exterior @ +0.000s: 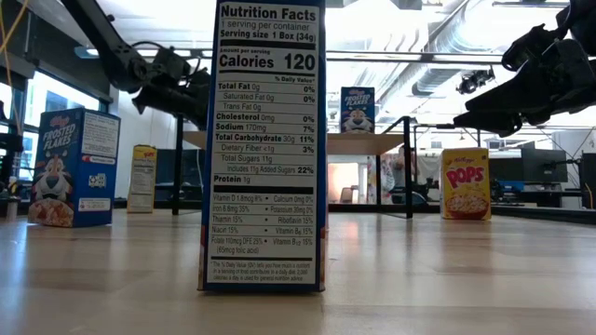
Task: Stack cereal on shelf
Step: Put the bottom right orange cereal box on the shelf
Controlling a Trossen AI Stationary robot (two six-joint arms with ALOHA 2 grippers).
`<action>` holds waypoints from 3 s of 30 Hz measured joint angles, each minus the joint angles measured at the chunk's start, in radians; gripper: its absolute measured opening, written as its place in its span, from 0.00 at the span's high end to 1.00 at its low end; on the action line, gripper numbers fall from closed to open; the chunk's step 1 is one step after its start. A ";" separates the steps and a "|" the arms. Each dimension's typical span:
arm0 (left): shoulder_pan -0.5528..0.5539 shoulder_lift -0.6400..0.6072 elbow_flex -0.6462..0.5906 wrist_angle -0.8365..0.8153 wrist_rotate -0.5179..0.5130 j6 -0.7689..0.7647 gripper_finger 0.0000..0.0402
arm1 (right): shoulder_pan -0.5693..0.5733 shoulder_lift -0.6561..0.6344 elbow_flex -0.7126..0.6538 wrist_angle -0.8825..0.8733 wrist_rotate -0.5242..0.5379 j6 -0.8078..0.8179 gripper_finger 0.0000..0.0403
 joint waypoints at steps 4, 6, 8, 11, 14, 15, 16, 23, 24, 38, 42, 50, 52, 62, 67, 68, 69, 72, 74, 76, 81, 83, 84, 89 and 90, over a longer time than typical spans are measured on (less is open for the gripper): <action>0.000 -0.025 -0.001 -0.049 -0.020 -0.002 0.40 | 0.000 0.000 0.000 0.000 0.000 0.000 0.33; 0.000 -0.033 -0.001 -0.074 -0.028 0.003 0.40 | 0.000 0.000 0.000 0.000 0.000 0.000 0.33; 0.000 -0.038 -0.001 -0.086 -0.029 0.006 0.40 | 0.000 0.000 0.000 0.000 0.000 0.000 0.33; 0.000 -0.045 -0.001 -0.094 -0.032 0.005 0.40 | 0.000 0.000 0.000 0.000 0.000 0.000 0.33; -0.001 -0.059 -0.002 -0.098 -0.044 0.002 0.40 | 0.000 0.000 0.000 0.000 0.000 0.000 0.33; -0.001 -0.066 -0.002 -0.102 -0.054 0.002 0.40 | 0.000 0.000 0.000 0.000 0.000 0.000 0.33; -0.001 -0.074 -0.002 -0.107 -0.065 0.002 0.40 | 0.000 0.000 0.000 0.000 0.000 0.000 0.33; -0.001 -0.099 -0.002 -0.127 -0.124 0.006 0.40 | 0.000 0.000 0.000 0.000 0.000 0.000 0.33; -0.001 -0.099 -0.002 -0.128 -0.126 0.006 0.40 | 0.000 0.000 0.000 0.000 0.000 0.000 0.33; -0.001 -0.105 -0.001 -0.205 -0.127 -0.010 0.40 | 0.000 0.000 0.000 0.000 0.000 0.000 0.33; -0.003 -0.146 0.000 -0.231 -0.132 0.007 0.40 | 0.000 0.000 0.000 0.000 0.000 0.000 0.33; -0.003 -0.252 0.000 -0.358 -0.156 0.026 0.40 | 0.000 0.000 0.000 0.000 0.000 0.000 0.33; -0.003 -0.273 0.000 -0.378 -0.162 0.033 0.40 | 0.000 0.000 0.000 0.000 0.000 0.000 0.33; -0.003 -0.365 0.000 -0.421 -0.209 0.025 0.40 | 0.000 0.000 0.000 0.000 0.000 0.000 0.33; -0.048 -0.414 0.000 -0.461 -0.218 0.026 0.40 | 0.000 0.000 0.000 0.000 0.000 0.000 0.33; -0.063 -0.420 0.000 -0.472 -0.219 0.029 0.40 | 0.000 0.000 0.000 0.000 0.000 0.000 0.33; -0.079 -0.426 0.000 -0.479 -0.219 0.033 0.40 | 0.000 0.000 0.000 0.000 0.000 0.000 0.33; -0.144 -0.427 0.000 -0.485 -0.249 0.034 0.40 | 0.000 0.000 0.000 0.000 0.000 0.000 0.33; -0.194 -0.422 0.000 -0.486 -0.299 0.045 0.40 | 0.000 0.000 0.000 0.000 0.000 0.000 0.33; -0.244 -0.416 0.000 -0.485 -0.359 0.065 0.40 | 0.000 0.000 0.000 0.000 0.000 0.000 0.33; -0.333 -0.388 0.000 -0.446 -0.504 0.086 0.40 | 0.000 0.000 0.000 0.000 0.000 0.000 0.33; -0.345 -0.372 0.000 -0.425 -0.536 0.086 0.40 | 0.000 0.000 0.000 0.000 0.000 0.000 0.33; -0.348 -0.363 0.000 -0.411 -0.552 0.085 0.40 | 0.000 0.000 0.000 0.000 0.000 0.000 0.33; -0.352 -0.321 0.000 -0.382 -0.595 0.076 0.40 | 0.000 0.000 0.000 0.000 0.000 0.000 0.33; -0.352 -0.317 0.000 -0.379 -0.607 0.069 0.40 | 0.000 0.000 0.000 0.000 0.000 0.000 0.33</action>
